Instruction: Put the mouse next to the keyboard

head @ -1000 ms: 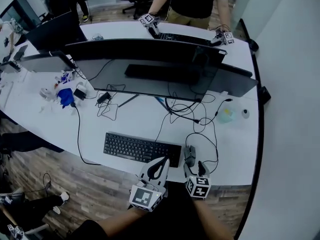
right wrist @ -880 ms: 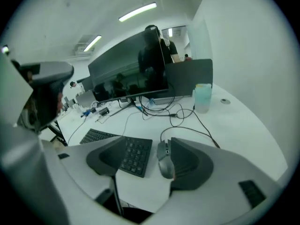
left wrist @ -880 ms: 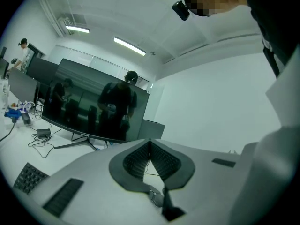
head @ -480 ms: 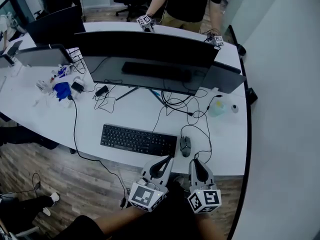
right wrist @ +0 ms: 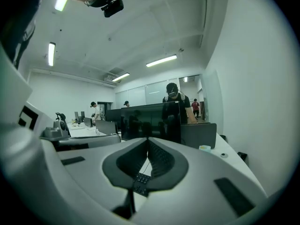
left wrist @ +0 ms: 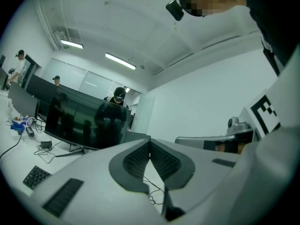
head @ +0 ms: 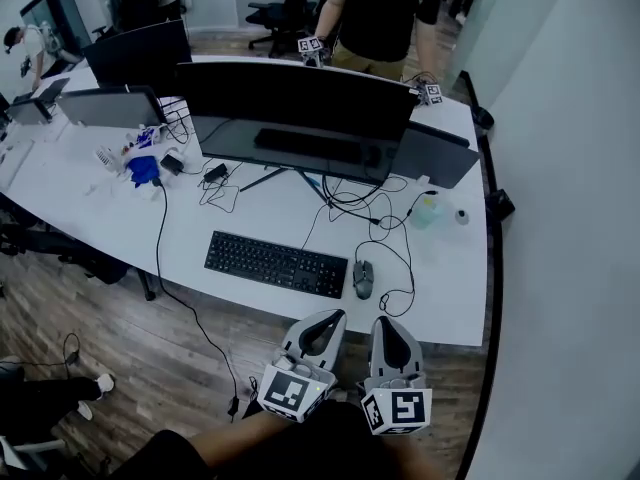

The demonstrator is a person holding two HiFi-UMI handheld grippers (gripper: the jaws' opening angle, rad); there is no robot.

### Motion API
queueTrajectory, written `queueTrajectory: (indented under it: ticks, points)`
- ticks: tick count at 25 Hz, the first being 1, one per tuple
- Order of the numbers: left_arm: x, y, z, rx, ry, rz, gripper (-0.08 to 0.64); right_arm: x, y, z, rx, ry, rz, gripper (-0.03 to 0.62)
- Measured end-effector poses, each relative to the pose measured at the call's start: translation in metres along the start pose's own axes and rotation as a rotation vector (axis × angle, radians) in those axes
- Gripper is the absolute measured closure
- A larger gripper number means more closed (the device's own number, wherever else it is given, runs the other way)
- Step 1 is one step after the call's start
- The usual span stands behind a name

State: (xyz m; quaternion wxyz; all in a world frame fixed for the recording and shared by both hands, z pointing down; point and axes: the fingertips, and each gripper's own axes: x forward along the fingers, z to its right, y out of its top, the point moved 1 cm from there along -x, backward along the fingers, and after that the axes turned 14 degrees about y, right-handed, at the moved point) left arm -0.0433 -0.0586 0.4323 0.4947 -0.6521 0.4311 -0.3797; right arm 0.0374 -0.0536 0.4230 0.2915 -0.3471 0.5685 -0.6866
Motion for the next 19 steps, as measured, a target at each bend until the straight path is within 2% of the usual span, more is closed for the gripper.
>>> queueTrajectory:
  ticks: [7, 19]
  points:
    - [-0.045, 0.0, 0.055, 0.039, 0.038, 0.035, 0.548, -0.065, 0.01, -0.008, -0.014, 0.019, 0.073, 0.574]
    - [-0.103, -0.011, 0.119, 0.072, 0.082, 0.057, 0.548, -0.143, 0.003, -0.015, -0.023, 0.065, 0.094, 0.574]
